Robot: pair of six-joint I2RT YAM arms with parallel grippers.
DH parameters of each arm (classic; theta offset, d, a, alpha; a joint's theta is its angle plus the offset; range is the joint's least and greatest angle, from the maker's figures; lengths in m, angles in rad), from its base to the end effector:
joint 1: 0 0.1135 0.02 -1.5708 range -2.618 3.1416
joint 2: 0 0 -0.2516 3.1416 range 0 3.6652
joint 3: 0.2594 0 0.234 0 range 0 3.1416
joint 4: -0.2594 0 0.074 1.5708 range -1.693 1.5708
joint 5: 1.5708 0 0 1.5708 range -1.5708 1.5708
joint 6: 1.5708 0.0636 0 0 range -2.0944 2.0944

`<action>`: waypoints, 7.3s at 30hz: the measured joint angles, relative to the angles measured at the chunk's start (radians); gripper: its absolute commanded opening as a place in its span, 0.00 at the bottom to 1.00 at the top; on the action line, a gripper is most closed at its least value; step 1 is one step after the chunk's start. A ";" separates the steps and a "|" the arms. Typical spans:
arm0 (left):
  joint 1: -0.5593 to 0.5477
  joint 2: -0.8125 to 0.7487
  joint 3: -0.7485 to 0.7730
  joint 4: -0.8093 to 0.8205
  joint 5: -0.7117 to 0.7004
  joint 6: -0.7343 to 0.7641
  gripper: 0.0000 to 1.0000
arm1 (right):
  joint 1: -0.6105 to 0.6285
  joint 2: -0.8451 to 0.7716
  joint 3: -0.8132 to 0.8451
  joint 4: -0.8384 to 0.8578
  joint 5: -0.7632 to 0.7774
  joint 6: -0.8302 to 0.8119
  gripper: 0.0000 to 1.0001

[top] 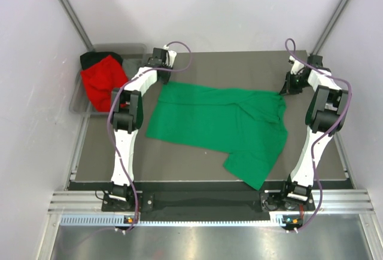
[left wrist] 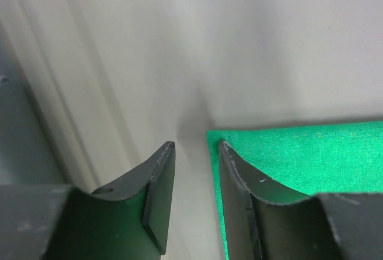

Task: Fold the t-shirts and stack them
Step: Fold the tshirt

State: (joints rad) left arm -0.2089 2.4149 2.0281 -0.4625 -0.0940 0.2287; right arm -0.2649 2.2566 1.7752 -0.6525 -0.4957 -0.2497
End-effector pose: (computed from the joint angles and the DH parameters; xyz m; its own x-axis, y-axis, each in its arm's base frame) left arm 0.5205 -0.1043 0.1478 -0.6823 0.3754 -0.6273 0.3086 0.9258 0.2184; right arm 0.4544 -0.0919 0.1390 -0.8563 0.0071 -0.5165 -0.1811 0.9323 0.3130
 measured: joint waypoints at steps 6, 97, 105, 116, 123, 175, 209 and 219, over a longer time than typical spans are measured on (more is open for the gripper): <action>0.018 0.000 0.004 -0.005 0.056 -0.019 0.48 | 0.000 0.000 0.000 0.000 0.000 0.000 0.00; -0.117 -0.850 -0.896 0.074 -0.002 0.047 0.52 | 0.234 -1.082 -0.888 -0.183 -0.097 -0.559 0.44; -0.104 -1.045 -1.045 0.026 0.034 0.054 0.56 | 0.469 -1.380 -0.992 -0.381 -0.043 -0.777 0.45; -0.030 -0.977 -1.011 0.004 0.053 0.027 0.54 | 0.592 -1.289 -1.186 -0.347 0.107 -0.849 0.45; -0.011 -0.951 -1.004 0.001 0.060 0.019 0.53 | 0.637 -1.219 -1.199 -0.269 0.137 -0.856 0.45; 0.024 -0.486 -0.790 -0.129 0.665 -0.011 0.00 | 0.470 -0.503 -0.689 0.509 0.475 -0.367 0.32; 0.024 -0.486 -0.792 -0.125 0.662 -0.017 0.00 | 0.455 -0.396 -0.590 0.504 0.555 -0.349 0.04; 0.025 -0.486 -0.792 -0.125 0.662 -0.018 0.00 | 0.437 -0.379 -0.507 0.589 0.655 -0.322 0.27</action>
State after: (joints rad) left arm -0.1841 1.9293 1.2358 -0.5877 0.5678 0.2111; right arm 0.1722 1.8774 1.2686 -0.0635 0.1596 -0.5713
